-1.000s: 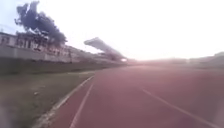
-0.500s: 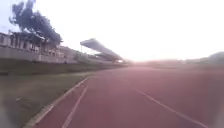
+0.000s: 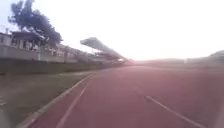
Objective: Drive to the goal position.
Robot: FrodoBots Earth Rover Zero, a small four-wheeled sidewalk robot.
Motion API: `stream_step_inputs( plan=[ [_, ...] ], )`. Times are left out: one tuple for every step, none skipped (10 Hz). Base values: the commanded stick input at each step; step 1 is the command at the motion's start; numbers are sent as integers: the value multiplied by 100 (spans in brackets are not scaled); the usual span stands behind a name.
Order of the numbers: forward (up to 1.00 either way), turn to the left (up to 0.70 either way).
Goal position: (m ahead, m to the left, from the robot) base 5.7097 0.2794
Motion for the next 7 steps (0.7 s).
stream_step_inputs(
  plan=[
    [70,-7],
    [70,-2],
    [70,0],
    [70,0],
    [70,0],
    [70,23],
    [70,0]
  ],
)
